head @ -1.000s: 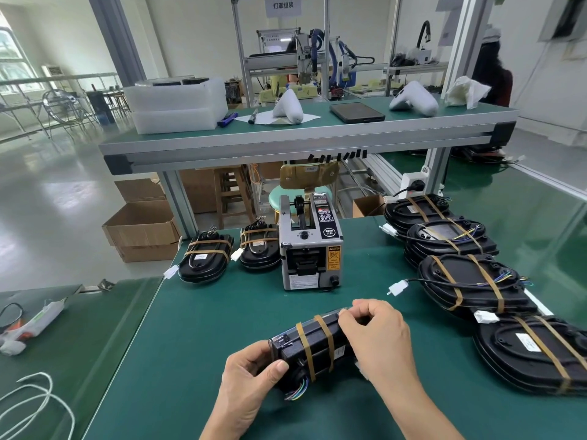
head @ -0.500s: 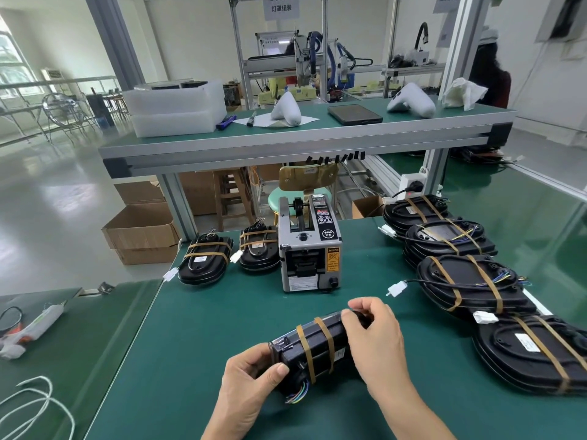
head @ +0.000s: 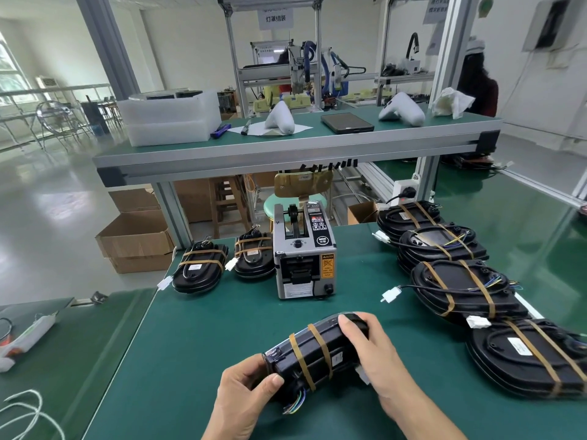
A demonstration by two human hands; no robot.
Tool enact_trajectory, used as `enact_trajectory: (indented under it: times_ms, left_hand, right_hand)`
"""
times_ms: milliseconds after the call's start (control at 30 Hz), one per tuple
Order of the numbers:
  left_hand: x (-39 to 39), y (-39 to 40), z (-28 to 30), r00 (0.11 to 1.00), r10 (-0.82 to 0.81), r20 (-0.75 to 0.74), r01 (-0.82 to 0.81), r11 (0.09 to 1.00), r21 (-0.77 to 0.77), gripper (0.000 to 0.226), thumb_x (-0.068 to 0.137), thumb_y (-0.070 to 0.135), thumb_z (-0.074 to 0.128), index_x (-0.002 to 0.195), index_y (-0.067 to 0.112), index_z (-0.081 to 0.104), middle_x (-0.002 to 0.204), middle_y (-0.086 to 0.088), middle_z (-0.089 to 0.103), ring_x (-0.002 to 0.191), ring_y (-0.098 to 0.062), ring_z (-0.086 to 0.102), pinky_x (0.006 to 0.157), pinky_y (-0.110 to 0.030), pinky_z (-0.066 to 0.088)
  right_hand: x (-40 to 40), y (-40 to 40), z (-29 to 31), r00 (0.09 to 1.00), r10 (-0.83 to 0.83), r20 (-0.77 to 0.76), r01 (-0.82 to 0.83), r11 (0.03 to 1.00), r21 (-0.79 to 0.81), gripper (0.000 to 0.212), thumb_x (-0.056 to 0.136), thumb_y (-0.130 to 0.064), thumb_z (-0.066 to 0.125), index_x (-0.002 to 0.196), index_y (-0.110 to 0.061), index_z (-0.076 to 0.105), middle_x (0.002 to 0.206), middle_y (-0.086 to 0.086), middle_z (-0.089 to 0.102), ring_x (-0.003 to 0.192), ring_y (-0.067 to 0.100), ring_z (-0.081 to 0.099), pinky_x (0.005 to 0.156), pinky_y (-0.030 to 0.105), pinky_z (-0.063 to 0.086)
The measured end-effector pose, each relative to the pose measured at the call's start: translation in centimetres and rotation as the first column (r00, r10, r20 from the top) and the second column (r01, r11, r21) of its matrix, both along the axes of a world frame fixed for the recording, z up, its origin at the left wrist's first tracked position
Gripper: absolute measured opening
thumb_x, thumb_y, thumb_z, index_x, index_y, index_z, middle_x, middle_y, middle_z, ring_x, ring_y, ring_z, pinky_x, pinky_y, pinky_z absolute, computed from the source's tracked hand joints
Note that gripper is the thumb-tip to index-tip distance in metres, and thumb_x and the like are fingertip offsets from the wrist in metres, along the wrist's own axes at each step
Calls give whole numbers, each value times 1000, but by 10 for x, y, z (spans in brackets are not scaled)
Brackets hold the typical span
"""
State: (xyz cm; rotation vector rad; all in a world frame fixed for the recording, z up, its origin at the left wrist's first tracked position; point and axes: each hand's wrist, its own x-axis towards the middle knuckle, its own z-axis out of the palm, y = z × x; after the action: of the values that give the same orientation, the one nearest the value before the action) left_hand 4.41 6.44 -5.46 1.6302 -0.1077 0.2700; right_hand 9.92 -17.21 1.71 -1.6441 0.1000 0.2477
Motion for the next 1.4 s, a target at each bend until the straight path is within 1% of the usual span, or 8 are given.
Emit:
enact_trajectory:
  times_ms: [200,400,667,767,833,967,1133,1400]
  left_hand:
    - [-3,-10,8,998,55,3,-55,994,99,36,77,48,81,112,48,80,107,10,83,101,3,74,88,-9,52]
    - [0,1,1,999,38,1,-38,998,54,76,78,38,81,144,11,56,125,-10,77,123,-28,71,110,-35,52]
    - [3,-5,-1,999,41,-20,-38,991,129,52,82,24,83,132,29,71,119,-3,80,114,-19,76,92,-18,56]
    - [2,-8,2,997,68,-22,-65,992,112,47,81,32,84,126,35,73,113,0,82,108,-14,77,87,-13,55]
    - [2,-7,5,996,90,-12,-88,991,98,46,82,29,83,128,28,74,114,-1,81,110,-15,77,92,-15,54]
    - [1,-4,3,998,54,-11,-53,995,80,46,89,21,75,133,10,66,122,-6,79,119,-22,74,103,-26,54]
    - [0,-4,9,999,37,-17,-36,997,70,44,88,37,80,130,27,72,121,-10,78,117,-25,74,102,-29,55]
    - [-3,0,11,1000,1,-24,1,995,98,48,84,32,84,130,31,72,119,-5,80,115,-23,75,100,-27,55]
  right_hand:
    - [3,-1,37,960,52,275,43,943,-329,36,90,-68,53,117,-45,43,123,-22,48,116,2,50,101,32,42]
    - [-12,27,60,772,205,601,309,706,-637,63,87,-61,58,138,-27,44,128,-10,45,125,16,39,102,36,44]
    - [-38,69,63,680,380,627,350,583,-733,73,58,-62,86,115,-21,69,113,-3,64,107,28,65,80,42,58]
    - [-39,70,67,725,422,545,261,563,-784,79,69,-74,69,133,-28,60,131,-9,55,126,22,52,99,41,50]
    - [-29,55,76,787,402,467,84,680,-728,76,77,-80,50,140,-38,50,139,-21,45,132,6,42,109,31,40]
    - [17,16,107,918,81,389,14,972,-236,27,89,-60,60,103,-39,72,99,-20,74,85,-1,72,82,28,54]
    - [77,12,74,991,46,126,-11,965,-264,17,96,-16,67,82,-17,77,74,0,76,60,12,73,60,24,50]
    - [105,63,53,998,-20,-58,16,997,-75,16,89,-1,64,79,-7,75,76,7,73,54,16,68,44,12,46]
